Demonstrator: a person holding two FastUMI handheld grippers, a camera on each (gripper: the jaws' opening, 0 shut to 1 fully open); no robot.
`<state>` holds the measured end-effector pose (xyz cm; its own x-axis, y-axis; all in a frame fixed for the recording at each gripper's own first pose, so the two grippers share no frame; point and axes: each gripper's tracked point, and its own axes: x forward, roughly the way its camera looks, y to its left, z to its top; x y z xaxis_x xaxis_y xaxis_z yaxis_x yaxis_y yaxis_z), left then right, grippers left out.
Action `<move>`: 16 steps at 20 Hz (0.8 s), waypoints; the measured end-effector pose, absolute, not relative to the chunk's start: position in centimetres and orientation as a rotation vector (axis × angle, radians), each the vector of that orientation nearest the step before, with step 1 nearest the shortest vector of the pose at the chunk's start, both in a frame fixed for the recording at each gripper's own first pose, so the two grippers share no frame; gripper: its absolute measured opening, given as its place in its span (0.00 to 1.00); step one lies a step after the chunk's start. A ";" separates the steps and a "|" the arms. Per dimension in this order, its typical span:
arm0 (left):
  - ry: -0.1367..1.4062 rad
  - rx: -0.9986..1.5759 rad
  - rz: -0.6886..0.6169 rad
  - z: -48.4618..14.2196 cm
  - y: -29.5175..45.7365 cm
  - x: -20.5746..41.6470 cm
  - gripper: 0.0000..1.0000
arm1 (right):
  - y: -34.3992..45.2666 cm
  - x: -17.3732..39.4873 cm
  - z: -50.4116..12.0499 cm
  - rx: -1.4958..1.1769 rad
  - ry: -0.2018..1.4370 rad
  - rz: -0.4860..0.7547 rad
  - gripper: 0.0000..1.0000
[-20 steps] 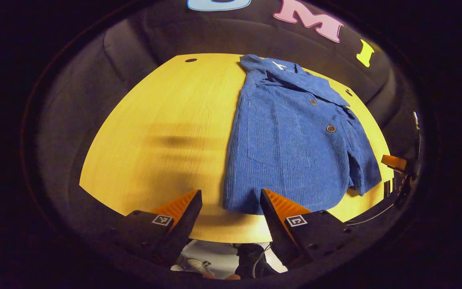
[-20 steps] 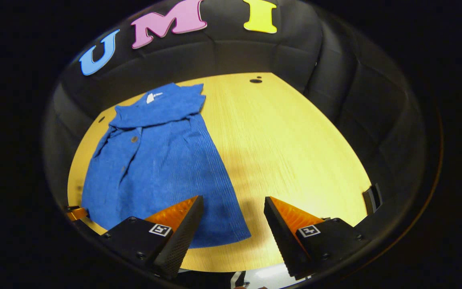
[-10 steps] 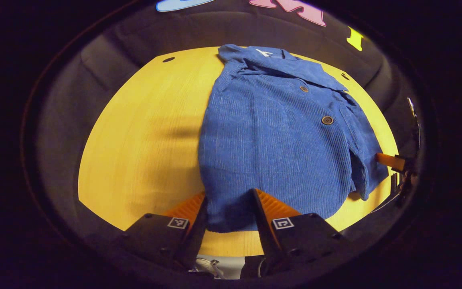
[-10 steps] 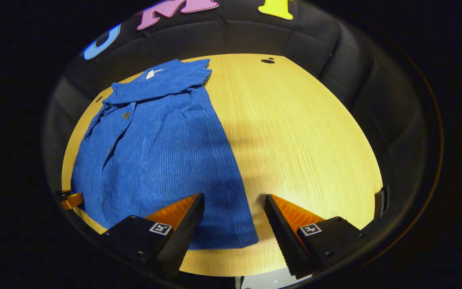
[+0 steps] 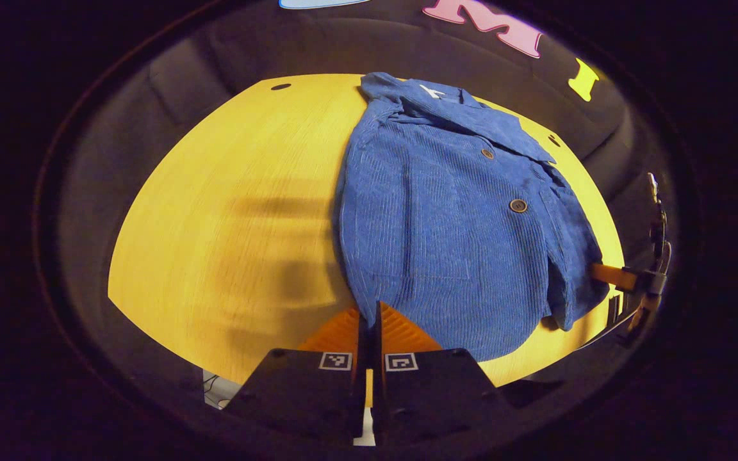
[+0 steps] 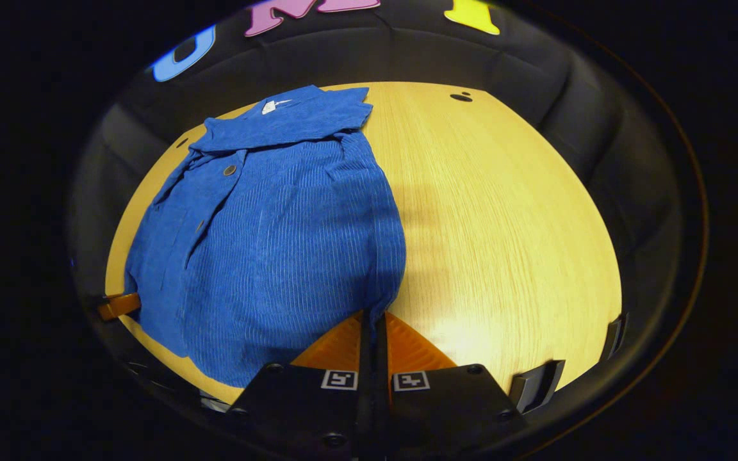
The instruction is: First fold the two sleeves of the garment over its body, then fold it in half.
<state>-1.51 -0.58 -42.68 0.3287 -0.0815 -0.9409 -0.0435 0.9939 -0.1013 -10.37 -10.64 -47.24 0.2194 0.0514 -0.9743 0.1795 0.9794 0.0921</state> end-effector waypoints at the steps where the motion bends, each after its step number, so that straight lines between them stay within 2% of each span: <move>1: 1.229 -0.122 -0.023 -42.4 -0.6 -1.8 0.02 | -10.6 -10.3 -47.2 0.240 1.347 -0.097 0.05; 2: 1.230 -0.128 -0.022 -42.7 -0.7 -1.6 0.00 | -10.7 -10.2 -47.2 0.266 1.340 -0.102 0.05; 7: 1.222 -0.159 -0.001 -42.2 -1.2 -1.2 0.00 | -10.0 -9.6 -46.5 0.309 1.349 -0.088 0.05; 12: 1.126 -0.237 -0.043 -37.6 -2.9 0.7 0.00 | -9.1 -4.1 -41.3 0.401 1.209 -0.047 0.05; 16: 1.051 -0.263 -0.078 -33.6 -3.7 5.1 0.00 | -8.5 1.8 -37.8 0.392 1.120 0.019 0.05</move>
<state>5.07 -3.66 -33.58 0.4968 -0.1883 -0.8472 -0.0617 0.9661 -0.2509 1.76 -8.52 -37.77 0.4431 0.2092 -0.8717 0.1802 0.9317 0.3152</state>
